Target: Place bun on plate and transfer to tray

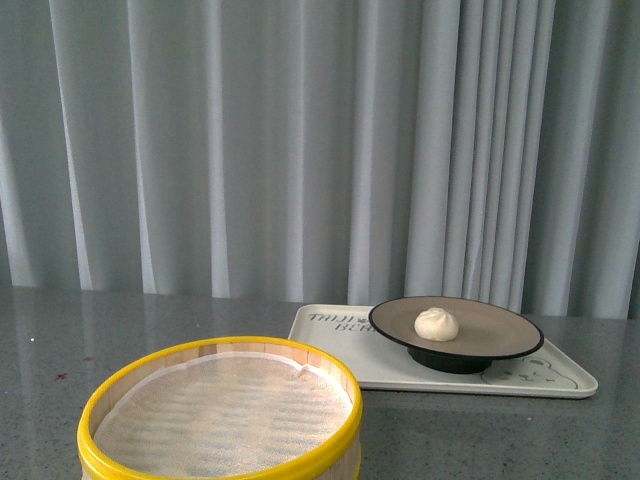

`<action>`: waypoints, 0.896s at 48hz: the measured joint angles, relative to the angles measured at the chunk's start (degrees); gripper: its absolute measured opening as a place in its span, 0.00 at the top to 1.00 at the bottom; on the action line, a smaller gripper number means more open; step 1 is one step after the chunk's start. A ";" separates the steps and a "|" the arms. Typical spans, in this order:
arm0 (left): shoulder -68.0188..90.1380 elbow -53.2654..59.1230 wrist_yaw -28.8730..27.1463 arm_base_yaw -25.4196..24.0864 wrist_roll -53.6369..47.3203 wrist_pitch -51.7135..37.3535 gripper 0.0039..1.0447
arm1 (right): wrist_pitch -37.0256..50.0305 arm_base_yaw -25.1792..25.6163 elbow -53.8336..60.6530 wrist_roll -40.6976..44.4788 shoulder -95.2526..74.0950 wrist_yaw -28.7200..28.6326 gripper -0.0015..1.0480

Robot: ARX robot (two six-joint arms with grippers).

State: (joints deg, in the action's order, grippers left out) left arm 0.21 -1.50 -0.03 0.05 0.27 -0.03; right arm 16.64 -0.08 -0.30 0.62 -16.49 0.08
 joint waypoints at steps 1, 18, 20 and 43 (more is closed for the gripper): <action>0.00 0.00 0.02 0.00 0.00 0.00 0.06 | -0.59 0.00 0.00 0.00 0.59 0.00 0.98; 0.00 0.00 0.00 0.00 0.00 0.00 0.06 | -5.97 0.00 0.00 0.00 5.99 0.00 0.98; 0.00 0.00 0.00 0.00 0.00 0.00 0.06 | -6.49 0.00 0.00 0.00 6.51 0.00 0.98; -0.02 0.00 0.02 0.00 0.00 0.00 0.06 | -16.57 0.00 -0.02 0.02 16.26 -0.15 0.80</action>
State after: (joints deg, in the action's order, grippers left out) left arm 0.19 -1.50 -0.01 0.05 0.27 -0.03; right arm 0.08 -0.08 -0.32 0.64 -0.23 -0.08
